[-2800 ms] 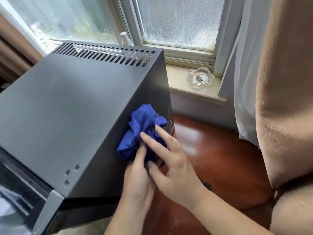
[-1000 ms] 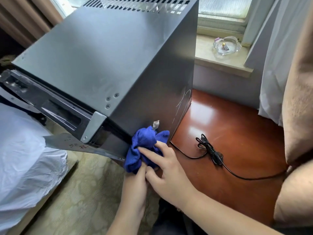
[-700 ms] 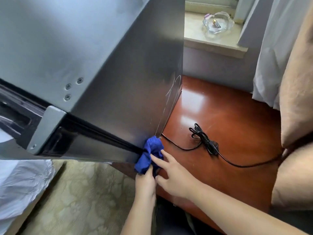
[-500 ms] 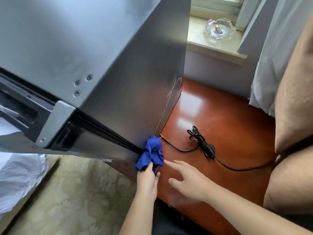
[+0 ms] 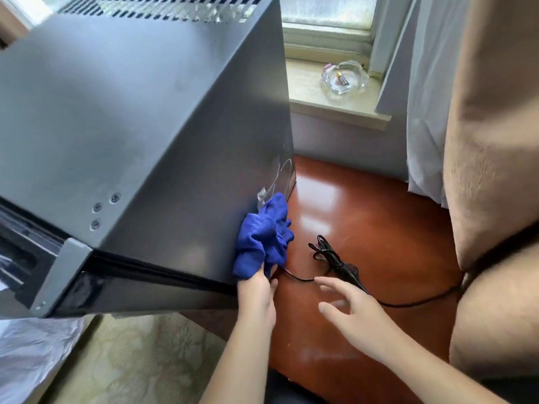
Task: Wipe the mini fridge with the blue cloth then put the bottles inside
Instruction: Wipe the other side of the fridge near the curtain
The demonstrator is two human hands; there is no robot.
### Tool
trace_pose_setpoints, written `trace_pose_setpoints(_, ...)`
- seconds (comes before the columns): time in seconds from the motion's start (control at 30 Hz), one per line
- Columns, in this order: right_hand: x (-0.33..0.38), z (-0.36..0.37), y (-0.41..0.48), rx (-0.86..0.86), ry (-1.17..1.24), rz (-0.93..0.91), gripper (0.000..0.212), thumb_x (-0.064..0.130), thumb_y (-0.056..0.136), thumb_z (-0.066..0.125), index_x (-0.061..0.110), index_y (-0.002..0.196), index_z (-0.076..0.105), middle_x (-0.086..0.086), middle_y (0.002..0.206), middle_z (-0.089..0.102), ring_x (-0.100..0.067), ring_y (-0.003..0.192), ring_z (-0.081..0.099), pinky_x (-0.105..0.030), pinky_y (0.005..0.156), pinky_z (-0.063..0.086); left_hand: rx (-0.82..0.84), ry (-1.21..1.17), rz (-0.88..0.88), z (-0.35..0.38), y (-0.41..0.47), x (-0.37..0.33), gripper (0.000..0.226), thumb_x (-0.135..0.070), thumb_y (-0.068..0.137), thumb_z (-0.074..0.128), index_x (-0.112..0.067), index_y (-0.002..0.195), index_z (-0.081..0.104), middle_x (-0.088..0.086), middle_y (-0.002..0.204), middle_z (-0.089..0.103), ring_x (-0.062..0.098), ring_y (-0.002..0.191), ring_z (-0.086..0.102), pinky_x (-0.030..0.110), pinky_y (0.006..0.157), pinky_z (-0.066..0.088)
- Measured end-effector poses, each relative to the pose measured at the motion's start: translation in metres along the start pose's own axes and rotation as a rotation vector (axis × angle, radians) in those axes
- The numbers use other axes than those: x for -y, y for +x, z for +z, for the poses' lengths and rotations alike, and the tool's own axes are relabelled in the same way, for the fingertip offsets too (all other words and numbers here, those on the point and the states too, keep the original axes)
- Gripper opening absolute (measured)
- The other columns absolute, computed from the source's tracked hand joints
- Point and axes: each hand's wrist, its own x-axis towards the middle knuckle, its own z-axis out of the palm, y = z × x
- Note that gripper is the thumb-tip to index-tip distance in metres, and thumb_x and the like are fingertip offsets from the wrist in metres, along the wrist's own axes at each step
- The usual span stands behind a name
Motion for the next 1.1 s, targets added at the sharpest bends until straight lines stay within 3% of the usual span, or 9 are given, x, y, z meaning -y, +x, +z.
trace_pose_setpoints(0.13,-0.014,-0.017,-0.017,0.012,-0.04,0.072,0.043,0.029,0.095,0.067,0.054,0.128,0.055,0.024,0.124,0.06,0.012,0.091,0.063,0.001,0.076,0.043,-0.106,0.042,-0.077,-0.005,0.009,0.022,0.021,-0.018,0.105,0.046,-0.022,0.109,0.066,0.0,0.117,0.071,0.008,0.091,0.068,0.028,0.07,0.041)
trace_pose_setpoints(0.3,-0.004,-0.063,-0.012,-0.076,-0.053,0.04,0.036,0.029,0.092,0.069,0.052,0.119,0.062,0.019,0.114,0.066,0.005,0.088,0.065,-0.005,0.075,0.046,-0.008,-0.043,0.051,0.005,-0.025,-0.01,0.023,-0.02,0.108,0.049,-0.029,0.122,0.064,-0.008,0.107,0.073,0.007,0.097,0.068,0.033,0.086,0.043)
trace_pose_setpoints(0.47,0.009,-0.072,0.004,-0.143,0.051,0.008,0.032,0.026,0.091,0.068,0.051,0.111,0.066,0.016,0.107,0.071,-0.002,0.084,0.067,-0.01,0.077,0.046,0.057,-0.127,0.152,0.019,-0.04,-0.052,0.017,-0.018,0.105,0.053,-0.027,0.103,0.067,-0.008,0.086,0.07,0.005,0.076,0.065,0.025,0.067,0.053)
trace_pose_setpoints(0.57,0.008,-0.065,0.005,-0.105,0.079,0.02,0.03,0.026,0.093,0.066,0.047,0.114,0.066,0.015,0.106,0.07,0.001,0.082,0.064,-0.005,0.075,0.046,0.037,-0.111,0.081,0.031,-0.026,-0.047,0.016,-0.02,0.106,0.053,-0.027,0.101,0.067,-0.007,0.094,0.067,0.007,0.089,0.062,0.026,0.076,0.045)
trace_pose_setpoints(0.67,-0.007,-0.063,-0.004,-0.089,0.091,0.089,0.029,0.028,0.093,0.066,0.049,0.113,0.065,0.016,0.107,0.07,-0.002,0.084,0.065,-0.004,0.074,0.045,-0.026,-0.056,-0.022,0.039,-0.001,-0.022,0.016,-0.025,0.105,0.053,-0.031,0.117,0.063,-0.007,0.11,0.068,0.007,0.097,0.063,0.027,0.077,0.043)
trace_pose_setpoints(0.8,-0.034,-0.079,-0.018,-0.15,0.099,0.211,0.029,0.028,0.09,0.07,0.052,0.106,0.068,0.018,0.102,0.073,0.0,0.073,0.065,-0.009,0.075,0.049,-0.068,-0.078,-0.111,0.055,0.025,0.0,0.021,-0.013,0.106,0.05,-0.027,0.119,0.059,0.0,0.123,0.063,0.016,0.107,0.06,0.03,0.086,0.044)
trace_pose_setpoints(0.93,-0.049,-0.099,-0.021,-0.233,0.152,0.309,0.033,0.023,0.088,0.072,0.054,0.102,0.072,0.025,0.093,0.073,-0.004,0.069,0.068,-0.037,0.084,0.059,0.027,-0.138,0.02,0.097,0.031,-0.031,0.019,-0.01,0.104,0.055,-0.026,0.1,0.063,-0.005,0.085,0.067,0.008,0.073,0.057,0.024,0.066,0.047)
trace_pose_setpoints(1.0,-0.051,-0.104,-0.018,-0.261,0.172,0.32,0.038,0.023,0.088,0.072,0.059,0.102,0.069,0.028,0.094,0.073,-0.008,0.076,0.071,-0.04,0.087,0.06,0.103,-0.178,0.086,0.127,0.032,-0.058,0.02,-0.009,0.103,0.055,-0.024,0.091,0.063,-0.009,0.065,0.067,0.007,0.062,0.056,0.019,0.055,0.049)
trace_pose_setpoints(1.1,-0.047,-0.106,-0.009,-0.28,0.196,0.314,0.04,0.023,0.088,0.071,0.061,0.102,0.068,0.028,0.095,0.073,-0.01,0.079,0.072,-0.04,0.089,0.059,0.201,-0.23,0.108,0.173,0.035,-0.092,0.019,-0.016,0.103,0.054,-0.025,0.09,0.065,-0.013,0.065,0.069,0.002,0.058,0.062,0.016,0.055,0.049)
